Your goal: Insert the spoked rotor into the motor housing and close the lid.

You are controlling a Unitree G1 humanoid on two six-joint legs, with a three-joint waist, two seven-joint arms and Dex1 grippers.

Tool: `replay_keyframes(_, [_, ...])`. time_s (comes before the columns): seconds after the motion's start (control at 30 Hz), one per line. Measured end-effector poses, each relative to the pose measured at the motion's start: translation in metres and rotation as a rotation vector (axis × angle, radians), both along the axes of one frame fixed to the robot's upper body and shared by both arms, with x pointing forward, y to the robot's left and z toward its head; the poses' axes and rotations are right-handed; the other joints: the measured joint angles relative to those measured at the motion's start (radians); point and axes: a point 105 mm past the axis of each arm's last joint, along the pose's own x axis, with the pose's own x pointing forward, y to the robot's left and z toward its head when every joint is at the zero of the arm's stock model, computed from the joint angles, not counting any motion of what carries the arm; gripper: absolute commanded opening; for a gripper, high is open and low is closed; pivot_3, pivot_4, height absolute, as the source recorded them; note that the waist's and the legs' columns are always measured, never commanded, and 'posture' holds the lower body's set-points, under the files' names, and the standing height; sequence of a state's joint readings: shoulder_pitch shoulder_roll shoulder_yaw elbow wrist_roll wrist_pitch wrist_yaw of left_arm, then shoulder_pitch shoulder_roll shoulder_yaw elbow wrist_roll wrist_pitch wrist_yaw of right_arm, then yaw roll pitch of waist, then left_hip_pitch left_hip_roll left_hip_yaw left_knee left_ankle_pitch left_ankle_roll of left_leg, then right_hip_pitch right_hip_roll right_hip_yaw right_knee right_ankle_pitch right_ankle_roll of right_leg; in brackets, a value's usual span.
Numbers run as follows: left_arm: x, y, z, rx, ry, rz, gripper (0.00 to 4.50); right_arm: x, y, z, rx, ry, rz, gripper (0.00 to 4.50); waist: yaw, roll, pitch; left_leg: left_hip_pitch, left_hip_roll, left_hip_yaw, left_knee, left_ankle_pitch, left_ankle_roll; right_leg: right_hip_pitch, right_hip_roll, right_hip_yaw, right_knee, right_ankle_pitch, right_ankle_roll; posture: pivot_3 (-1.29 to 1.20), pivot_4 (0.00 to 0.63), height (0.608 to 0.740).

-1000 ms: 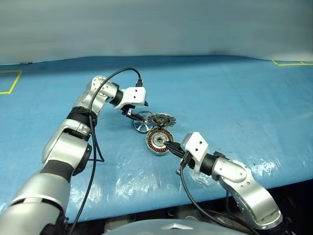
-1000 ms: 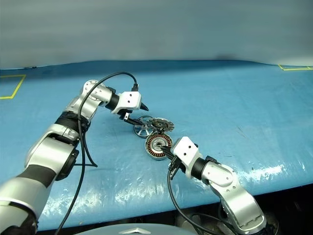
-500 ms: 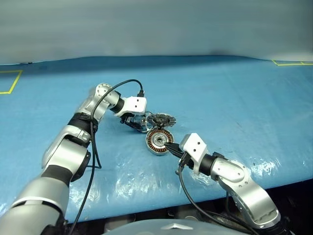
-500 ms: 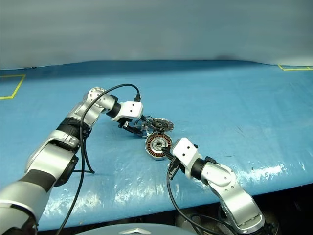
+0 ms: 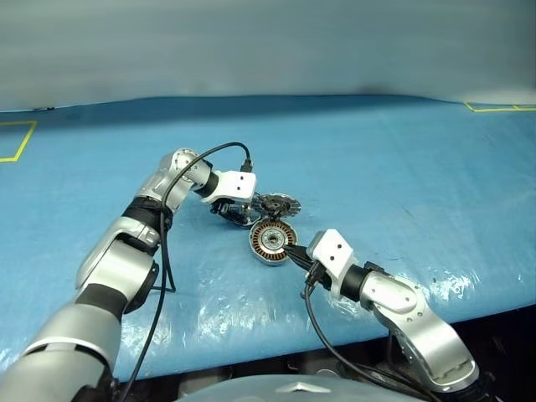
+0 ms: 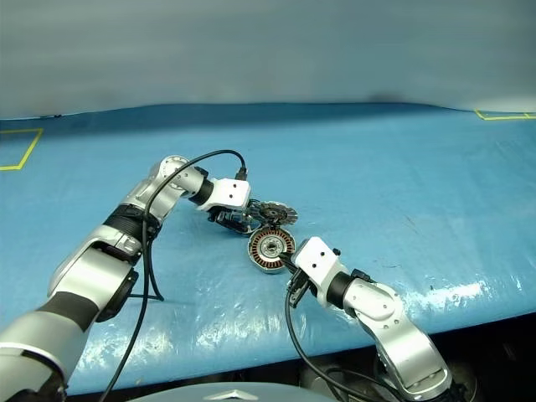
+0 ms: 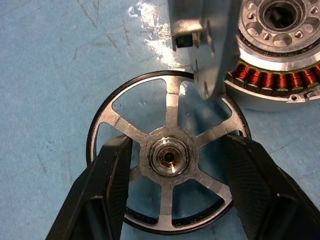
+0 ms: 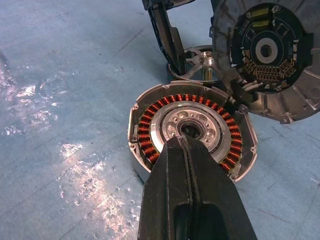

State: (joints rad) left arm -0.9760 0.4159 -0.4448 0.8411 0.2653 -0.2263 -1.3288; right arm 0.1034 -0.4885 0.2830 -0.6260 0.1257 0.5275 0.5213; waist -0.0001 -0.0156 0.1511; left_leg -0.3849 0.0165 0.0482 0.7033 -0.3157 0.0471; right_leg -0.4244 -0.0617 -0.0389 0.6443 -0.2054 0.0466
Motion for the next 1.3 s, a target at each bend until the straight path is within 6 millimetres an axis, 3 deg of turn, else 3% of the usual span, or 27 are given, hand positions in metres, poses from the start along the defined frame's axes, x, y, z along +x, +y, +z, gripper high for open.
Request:
replay_keyframes(0.1, [0.0, 0.003, 0.003, 0.002, -0.017, -0.012, 1.54, 0.0, 0.001, -0.001, 0.0, 0.003, 0.001, 0.0, 0.001, 0.0, -0.001, 0.001, 0.0, 0.0, 0.0, 0.0, 0.0, 0.001, 0.0, 0.0, 0.0, 0.0, 0.0, 0.0, 0.15, 0.74])
replay_keyframes(0.2, [0.001, 0.003, 0.003, 0.004, -0.03, -0.013, 1.35, 0.0, 0.001, -0.001, -0.001, 0.002, 0.002, 0.0, 0.003, 0.0, -0.001, 0.004, 0.0, -0.001, 0.001, -0.002, 0.003, 0.005, 0.0, -0.001, 0.0, 0.0, 0.0, 0.0, 0.15, 0.74])
replay_keyframes(0.5, [-0.002, 0.011, -0.001, -0.011, -0.054, 0.003, 1.35, 0.0, 0.003, -0.002, 0.002, 0.008, 0.007, 0.0, -0.006, 0.001, -0.002, 0.007, 0.001, -0.001, 0.005, -0.002, 0.004, 0.01, 0.0, 0.0, 0.0, 0.001, 0.001, 0.0, 0.15, 0.74])
replay_keyframes(0.63, [-0.006, 0.028, -0.002, -0.069, -0.041, 0.078, 1.35, 0.0, 0.002, -0.004, 0.004, 0.014, 0.005, 0.0, -0.019, 0.001, -0.003, 0.008, 0.006, 0.0, 0.005, -0.003, 0.004, 0.009, 0.001, 0.0, 0.001, 0.001, 0.001, 0.0, 0.15, 0.74])
replay_keyframes(0.73, [-0.014, 0.052, -0.004, -0.107, -0.032, 0.148, 1.35, 0.0, 0.002, -0.005, 0.005, 0.017, 0.002, 0.0, -0.025, 0.002, -0.004, 0.009, 0.01, 0.0, 0.005, -0.002, 0.004, 0.009, 0.003, 0.0, 0.001, 0.001, -0.001, 0.0, 0.15, 0.74])
replay_keyframes(0.87, [-0.03, 0.082, -0.008, -0.149, -0.009, 0.245, 1.35, 0.001, 0.002, -0.005, 0.007, 0.019, 0.004, 0.0, -0.028, 0.004, -0.005, 0.01, 0.011, 0.001, 0.005, -0.002, 0.003, 0.009, 0.003, 0.0, 0.002, 0.0, -0.003, 0.0, 0.15, 0.74])
replay_keyframes(1.0, [-0.048, 0.094, -0.009, -0.256, 0.062, 0.356, 1.35, 0.001, 0.004, -0.004, 0.014, 0.023, 0.024, 0.0, -0.023, 0.006, -0.006, 0.01, 0.011, 0.001, 0.005, -0.002, 0.002, 0.009, 0.002, 0.0, 0.003, -0.001, -0.005, 0.0, 0.15, 0.74])
replay_keyframes(1.3, [-0.108, 0.067, -0.018, -0.418, 0.256, 0.393, 1.35, -0.001, 0.008, 0.004, 0.086, 0.049, 0.077, 0.0, -0.003, 0.007, -0.006, 0.008, 0.009, 0.0, 0.005, -0.002, 0.003, 0.009, 0.0, 0.0, 0.0, -0.002, -0.006, 0.0, 0.15, 0.74])
